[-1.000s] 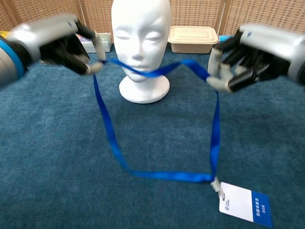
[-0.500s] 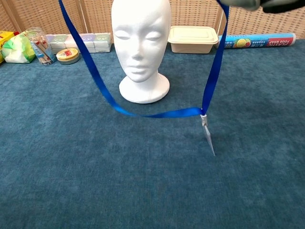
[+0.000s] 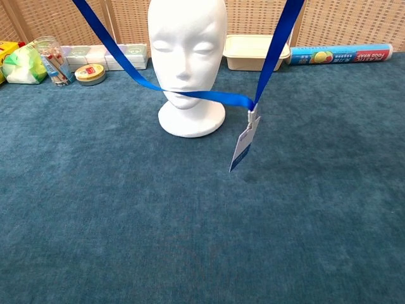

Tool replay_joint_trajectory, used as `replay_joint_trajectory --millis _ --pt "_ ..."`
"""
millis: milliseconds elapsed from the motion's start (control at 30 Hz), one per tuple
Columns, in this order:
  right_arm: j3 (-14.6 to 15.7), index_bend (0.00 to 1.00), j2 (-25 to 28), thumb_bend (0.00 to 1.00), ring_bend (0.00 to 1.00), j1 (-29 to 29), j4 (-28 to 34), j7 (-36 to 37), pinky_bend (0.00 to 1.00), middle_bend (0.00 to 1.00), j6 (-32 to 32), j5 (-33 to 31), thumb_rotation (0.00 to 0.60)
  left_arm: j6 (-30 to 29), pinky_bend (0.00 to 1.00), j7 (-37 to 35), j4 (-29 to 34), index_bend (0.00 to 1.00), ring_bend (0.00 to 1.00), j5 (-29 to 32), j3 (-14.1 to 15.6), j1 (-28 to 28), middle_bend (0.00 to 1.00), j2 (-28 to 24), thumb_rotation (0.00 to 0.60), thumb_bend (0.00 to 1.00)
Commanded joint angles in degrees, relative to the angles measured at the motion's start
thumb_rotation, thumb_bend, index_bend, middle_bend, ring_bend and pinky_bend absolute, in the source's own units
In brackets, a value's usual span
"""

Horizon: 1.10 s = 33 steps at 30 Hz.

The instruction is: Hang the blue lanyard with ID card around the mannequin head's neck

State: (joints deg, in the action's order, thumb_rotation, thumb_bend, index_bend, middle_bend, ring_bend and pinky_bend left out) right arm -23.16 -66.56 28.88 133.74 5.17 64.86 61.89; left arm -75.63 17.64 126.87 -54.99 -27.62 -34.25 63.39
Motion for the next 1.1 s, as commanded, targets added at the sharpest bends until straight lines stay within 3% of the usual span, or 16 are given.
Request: replay_joint_trajectory --millis 33,333,1100 --pt "-0.5 0.66 0.11 0.5 1.0 0.92 0.26 1.23 1.0 0.78 -0.74 -1.14 0.567 0.92 1.0 -0.7 -0.19 0.6 1.0 1.56 -0.9 -0.58 1.0 -1.44 0.6 0.46" --pt "-1.66 0.66 -1.41 0.5 1.0 3.87 -0.59 2.46 1.0 0.78 -0.98 -6.09 0.57 3.43 1.0 -2.94 -1.84 0.6 1.0 6.51 -1.65 -1.92 1.0 -4.18 0.6 0.46" --pt "-6.25 0.66 -10.43 0.5 0.99 14.85 -6.83 -2.1 1.0 0.78 1.73 -18.09 0.57 8.4 1.0 -4.16 -9.95 0.6 1.0 15.8 -2.96 -10.33 1.0 -2.3 0.6 0.46"
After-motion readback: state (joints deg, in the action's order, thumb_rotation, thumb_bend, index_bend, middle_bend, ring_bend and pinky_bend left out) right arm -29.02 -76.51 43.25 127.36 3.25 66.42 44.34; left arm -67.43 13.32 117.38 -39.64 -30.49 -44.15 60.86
